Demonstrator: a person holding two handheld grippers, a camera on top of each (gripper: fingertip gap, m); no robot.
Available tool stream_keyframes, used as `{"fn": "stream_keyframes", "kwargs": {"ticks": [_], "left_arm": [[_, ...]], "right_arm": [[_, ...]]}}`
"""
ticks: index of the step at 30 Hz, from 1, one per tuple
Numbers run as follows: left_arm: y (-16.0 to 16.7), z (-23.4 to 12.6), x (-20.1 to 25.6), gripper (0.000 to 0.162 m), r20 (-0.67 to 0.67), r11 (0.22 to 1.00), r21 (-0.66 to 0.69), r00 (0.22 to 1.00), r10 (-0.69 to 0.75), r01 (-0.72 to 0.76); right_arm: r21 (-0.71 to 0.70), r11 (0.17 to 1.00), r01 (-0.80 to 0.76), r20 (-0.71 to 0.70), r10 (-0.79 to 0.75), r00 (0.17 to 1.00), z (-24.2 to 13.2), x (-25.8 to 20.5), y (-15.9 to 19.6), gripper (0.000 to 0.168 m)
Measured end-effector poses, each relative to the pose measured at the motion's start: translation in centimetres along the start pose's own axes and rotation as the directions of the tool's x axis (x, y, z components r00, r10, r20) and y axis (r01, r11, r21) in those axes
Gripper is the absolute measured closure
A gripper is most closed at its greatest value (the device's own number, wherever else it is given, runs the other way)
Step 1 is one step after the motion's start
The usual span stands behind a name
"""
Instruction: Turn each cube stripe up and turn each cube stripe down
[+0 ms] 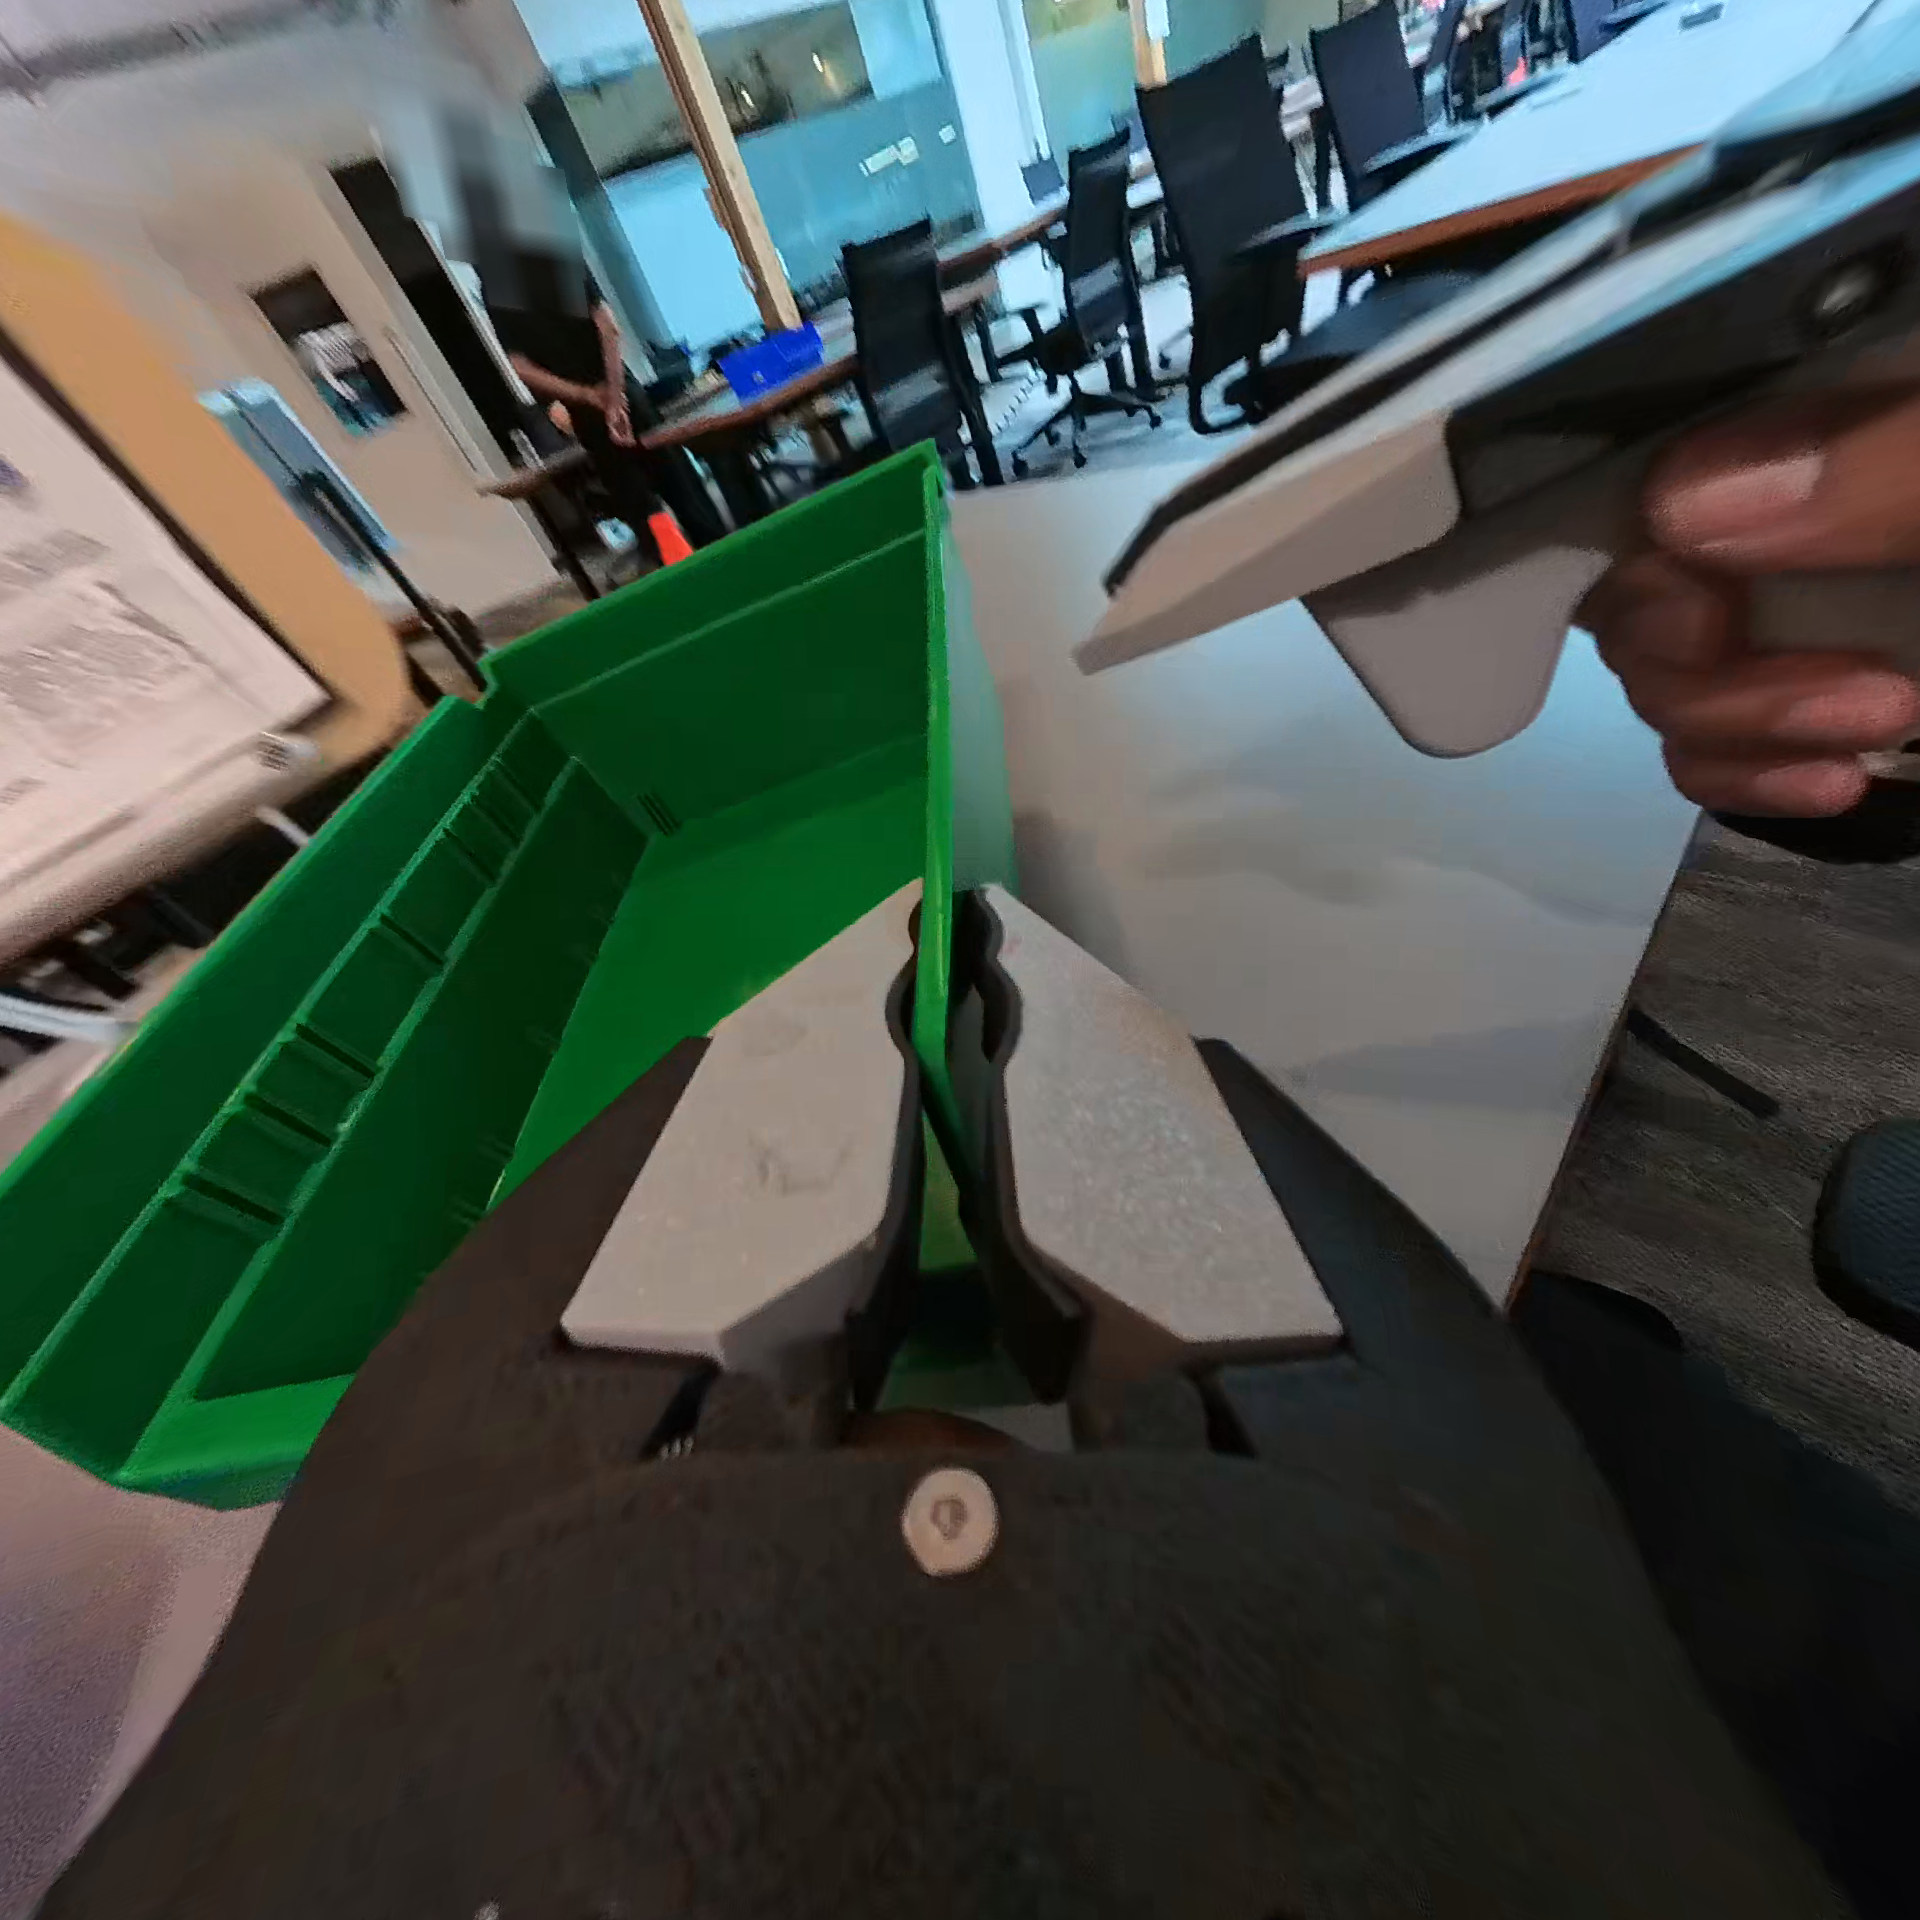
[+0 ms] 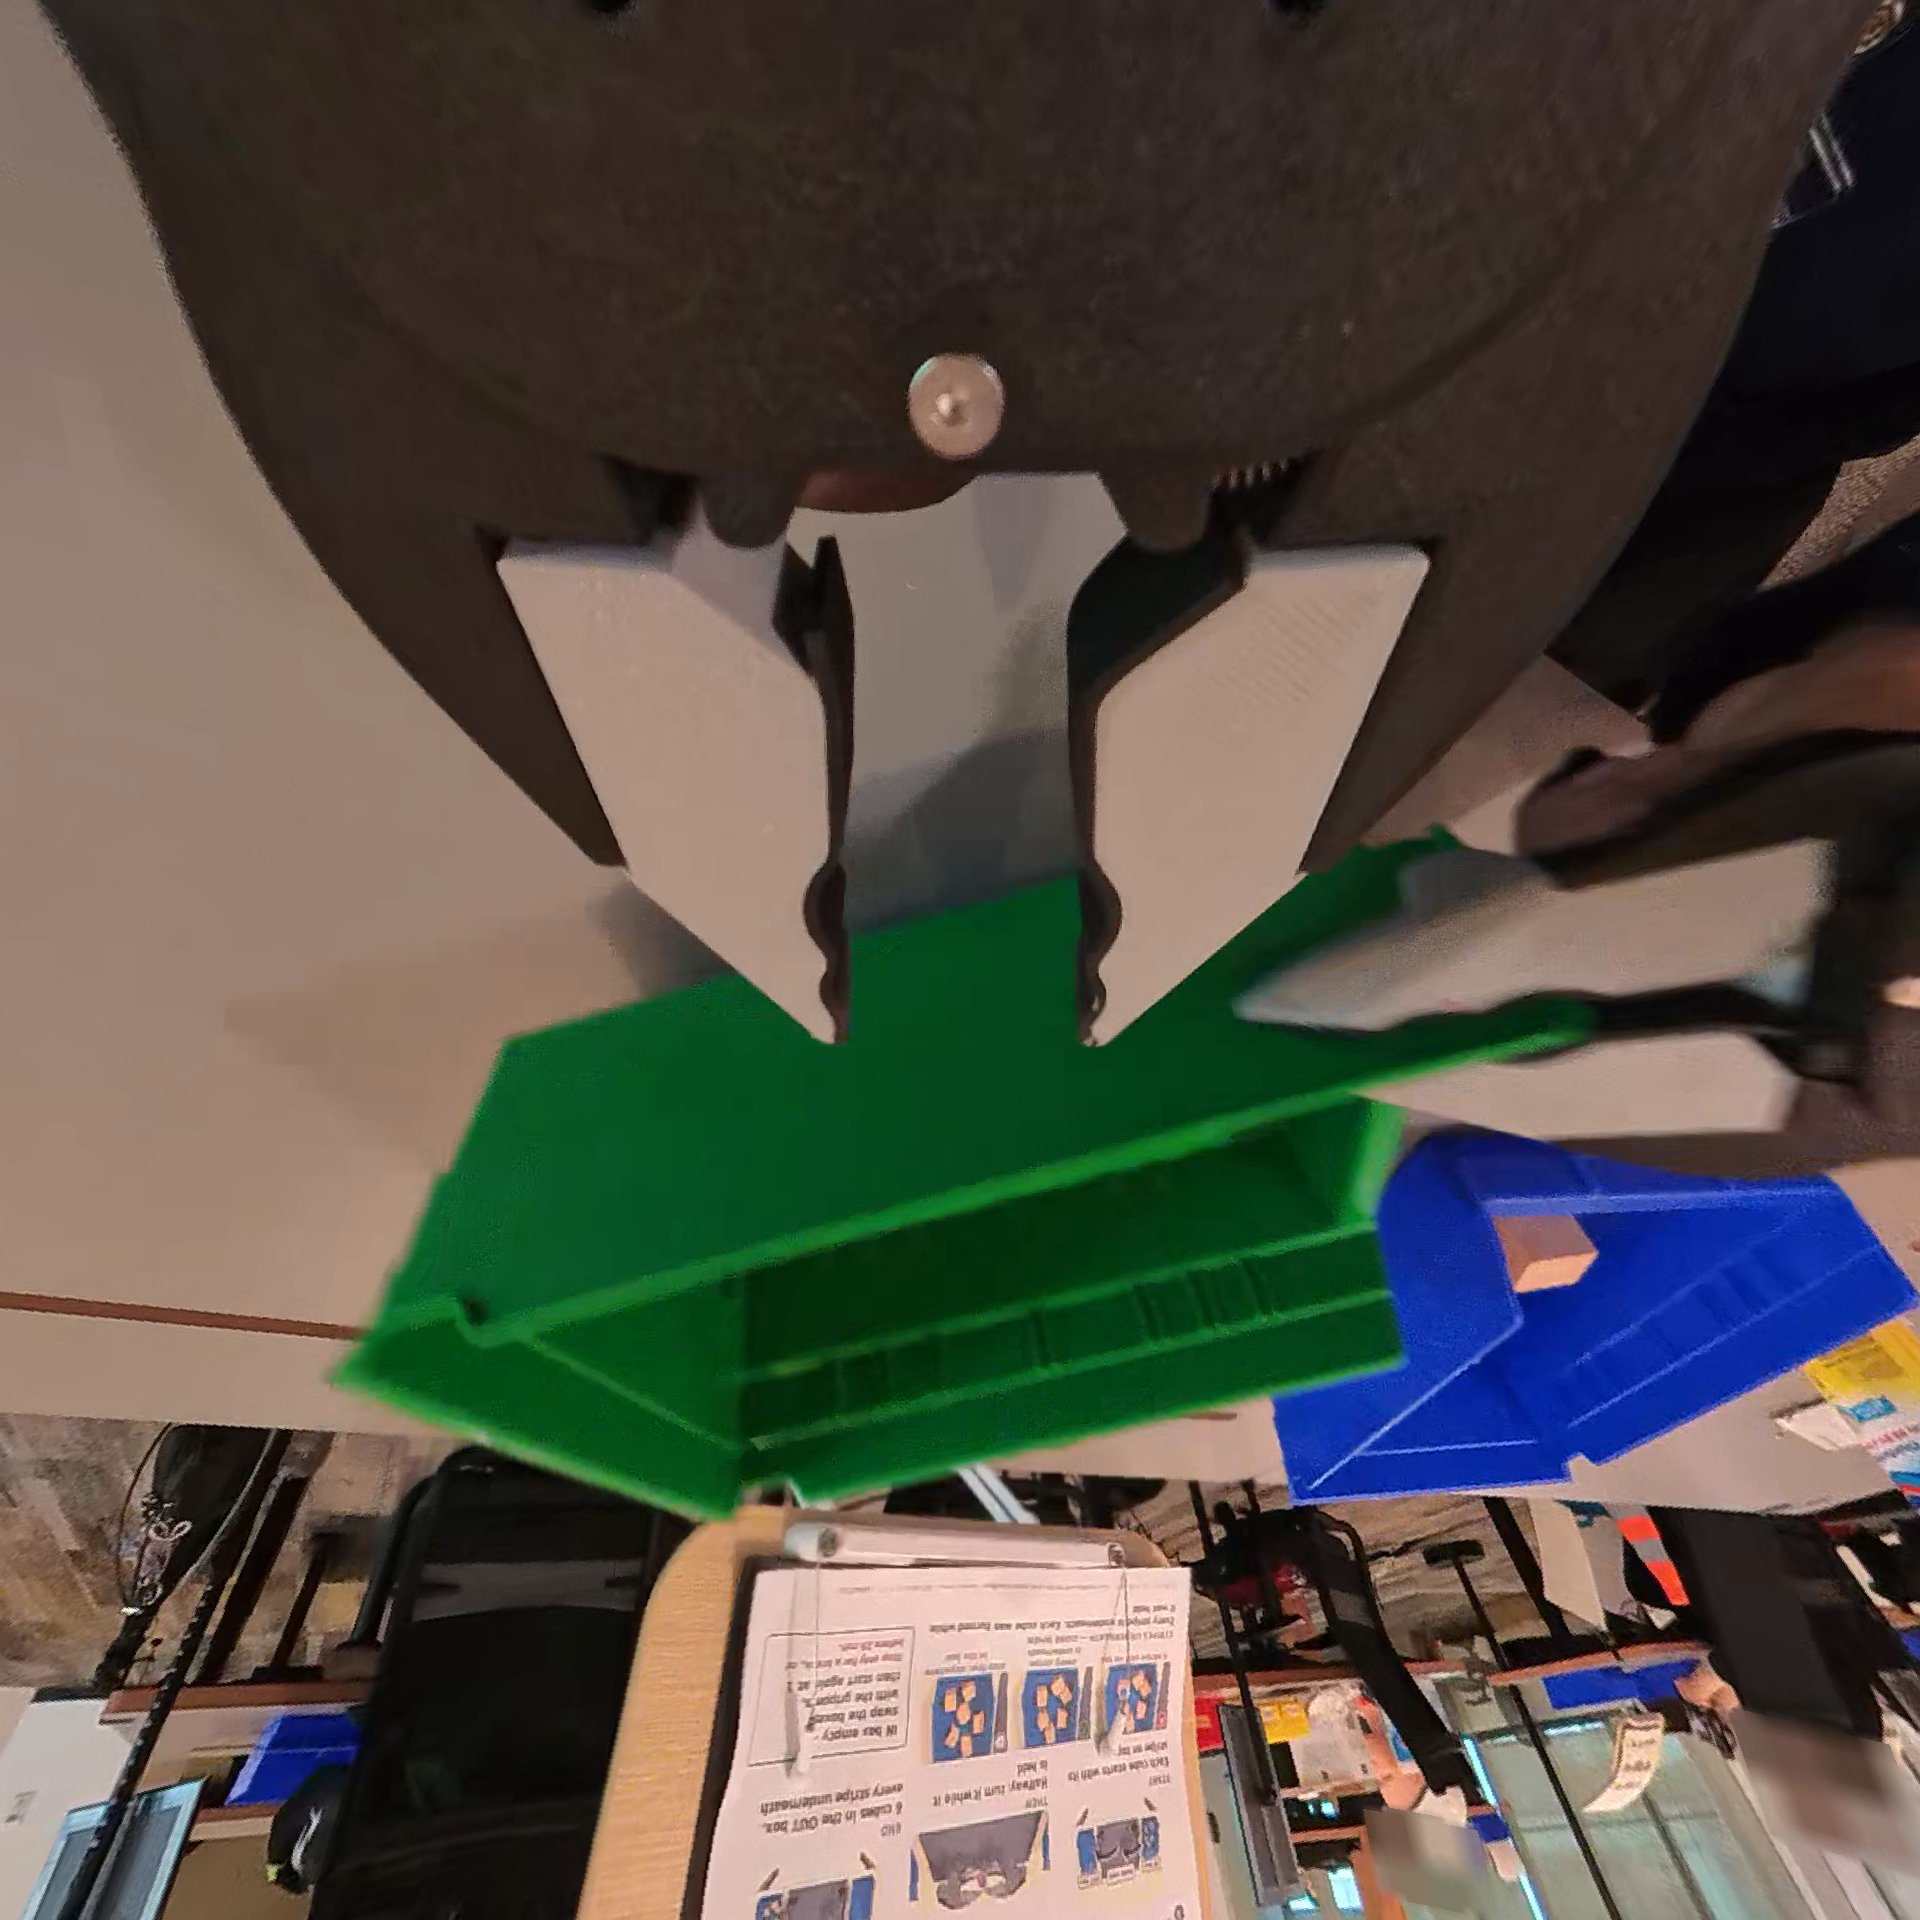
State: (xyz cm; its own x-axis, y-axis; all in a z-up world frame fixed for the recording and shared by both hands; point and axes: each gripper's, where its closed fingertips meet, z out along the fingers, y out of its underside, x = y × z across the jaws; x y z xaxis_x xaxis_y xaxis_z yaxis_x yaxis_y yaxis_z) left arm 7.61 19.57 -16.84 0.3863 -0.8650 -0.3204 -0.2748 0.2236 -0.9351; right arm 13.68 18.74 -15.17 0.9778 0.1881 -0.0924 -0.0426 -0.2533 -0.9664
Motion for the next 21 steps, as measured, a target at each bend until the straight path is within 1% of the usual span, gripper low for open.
{"fn": "stream_keyframes", "kwargs": {"ticks": [2, 3, 5, 6, 7, 8, 11, 15, 17, 19, 20, 21], "left_arm": [[1.7, 2.6, 1.6, 0.160, -0.061, 0.998, -0.063, 0.998, -0.023, 0.019], [2.1, 3.6, 2.1, 0.161, -0.071, 0.997, -0.065, 0.997, -0.043, 0.038], [1.7, 4.5, 2.4, 0.159, -0.064, 0.998, -0.047, 0.997, -0.052, 0.049], [1.5, 4.4, 2.9, 0.148, -0.089, 0.997, -0.056, 0.994, -0.058, 0.053], [1.3, 4.0, 3.4, 0.131, -0.126, 0.996, -0.067, 0.990, -0.061, 0.053], [1.0, 3.3, 3.6, 0.120, -0.148, 0.996, -0.072, 0.987, -0.056, 0.046], [0.5, -0.4, 2.5, 0.109, -0.162, 0.999, -0.043, 0.987, -0.017, 0.011], [1.9, -6.1, -1.5, 0.109, -0.138, 0.998, -0.064, 0.990, -0.037, 0.029], [2.9, -8.7, -4.7, 0.110, -0.079, 0.996, -0.076, 0.995, -0.058, 0.052], [4.3, -10.8, -8.6, 0.111, 0.021, 0.994, -0.094, 0.998, -0.054, 0.056], [5.1, -11.7, -10.4, 0.112, 0.069, 0.992, -0.109, 0.996, -0.055, 0.062], [6.1, -12.5, -12.2, 0.112, 0.110, 0.989, -0.129, 0.992, -0.060, 0.074]], "right_arm": [[-0.004, 1.000, 0.020, 0.007, -0.020, 1.000, 0.5, -0.7, 0.0, 0.127], [-0.005, 0.999, 0.031, 0.011, -0.031, 0.999, 0.9, -1.1, -0.1, 0.127], [-0.010, 0.999, 0.041, 0.013, -0.041, 0.999, 1.5, -1.6, 0.0, 0.127], [-0.015, 0.999, 0.044, 0.021, -0.043, 0.999, 1.7, -2.0, 0.0, 0.127], [-0.018, 0.999, 0.051, 0.035, -0.051, 0.998, 1.8, -2.5, 0.1, 0.127], [-0.022, 0.998, 0.065, 0.049, -0.063, 0.997, 1.9, -3.0, 0.1, 0.127], [-0.029, 0.992, 0.122, 0.098, -0.119, 0.988, 1.7, -5.0, 0.4, 0.127], [-0.094, 0.978, 0.186, 0.207, -0.164, 0.965, 2.5, -9.0, 2.2, 0.126], [-0.128, 0.966, 0.224, 0.246, -0.188, 0.951, 3.3, -11.0, 3.3, 0.125], [-0.153, 0.951, 0.269, 0.233, -0.229, 0.945, 4.6, -12.0, 4.3, 0.126], [-0.179, 0.940, 0.291, 0.208, -0.253, 0.945, 5.4, -11.9, 4.9, 0.130], [-0.199, 0.931, 0.306, 0.183, -0.272, 0.945, 6.0, -11.8, 5.2, 0.140]]}}
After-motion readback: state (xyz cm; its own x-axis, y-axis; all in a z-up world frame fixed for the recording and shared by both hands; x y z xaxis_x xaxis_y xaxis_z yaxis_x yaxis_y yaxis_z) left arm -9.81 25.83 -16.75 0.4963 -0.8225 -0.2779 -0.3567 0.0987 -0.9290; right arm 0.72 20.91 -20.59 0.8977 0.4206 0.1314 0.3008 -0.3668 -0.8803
